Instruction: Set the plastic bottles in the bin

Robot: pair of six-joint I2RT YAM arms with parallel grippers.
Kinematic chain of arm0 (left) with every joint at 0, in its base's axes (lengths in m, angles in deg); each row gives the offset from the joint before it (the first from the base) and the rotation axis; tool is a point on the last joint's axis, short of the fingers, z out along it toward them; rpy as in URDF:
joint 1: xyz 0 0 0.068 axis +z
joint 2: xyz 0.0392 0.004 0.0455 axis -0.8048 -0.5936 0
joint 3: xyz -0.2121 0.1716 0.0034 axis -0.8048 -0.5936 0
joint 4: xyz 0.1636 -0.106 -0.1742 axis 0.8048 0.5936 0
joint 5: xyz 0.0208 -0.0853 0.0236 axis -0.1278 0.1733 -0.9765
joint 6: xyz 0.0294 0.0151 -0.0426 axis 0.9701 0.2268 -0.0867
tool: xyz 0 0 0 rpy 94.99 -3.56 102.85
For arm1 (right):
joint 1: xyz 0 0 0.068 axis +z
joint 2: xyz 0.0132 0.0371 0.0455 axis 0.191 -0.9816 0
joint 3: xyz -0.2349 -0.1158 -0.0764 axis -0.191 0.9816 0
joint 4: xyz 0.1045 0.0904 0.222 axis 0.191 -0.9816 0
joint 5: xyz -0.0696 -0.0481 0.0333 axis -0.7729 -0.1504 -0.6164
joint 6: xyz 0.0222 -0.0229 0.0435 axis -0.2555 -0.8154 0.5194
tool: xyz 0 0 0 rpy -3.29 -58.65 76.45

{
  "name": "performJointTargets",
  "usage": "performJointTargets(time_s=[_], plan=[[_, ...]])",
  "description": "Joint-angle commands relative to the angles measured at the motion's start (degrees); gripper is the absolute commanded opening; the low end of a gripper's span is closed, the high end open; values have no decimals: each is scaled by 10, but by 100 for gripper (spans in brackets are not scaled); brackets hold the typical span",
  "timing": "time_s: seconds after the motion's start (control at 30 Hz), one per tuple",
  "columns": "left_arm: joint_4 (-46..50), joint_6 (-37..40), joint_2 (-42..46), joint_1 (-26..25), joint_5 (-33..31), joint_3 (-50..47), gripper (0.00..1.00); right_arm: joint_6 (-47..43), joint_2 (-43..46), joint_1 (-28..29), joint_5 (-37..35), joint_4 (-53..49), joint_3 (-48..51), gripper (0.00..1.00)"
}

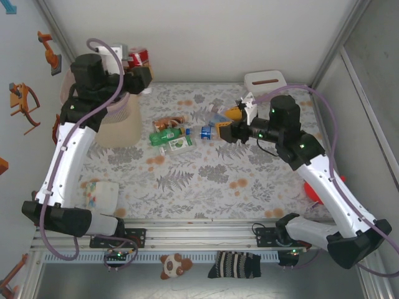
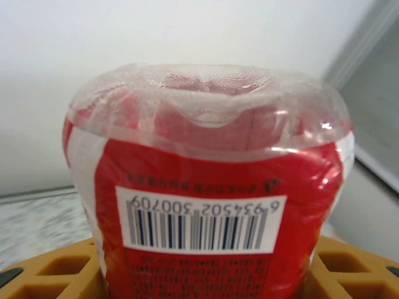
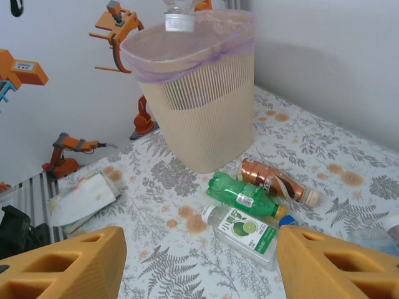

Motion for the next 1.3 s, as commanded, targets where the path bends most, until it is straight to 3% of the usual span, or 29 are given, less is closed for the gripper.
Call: performJointTargets(time_s=[0.0, 0.13, 0.3, 0.4, 0.67, 1.27], plan=[[104, 52, 8, 39, -70, 39, 56, -18, -5, 2, -16, -20, -27, 63], [185, 99, -19, 84, -144, 94, 56, -18, -11, 3, -16, -20, -30, 63], [214, 141, -49, 140, -182, 124, 56, -21, -17, 3, -14, -22, -37, 62], [223, 170, -78, 160, -241, 142, 55, -23, -18, 3, -12, -23, -36, 62], [260, 227, -165, 186, -319, 195, 55, -27, -23, 3, -9, -29, -37, 62], [322, 225, -294, 214, -304, 218, 65, -33, -21, 3, -13, -37, -32, 62]])
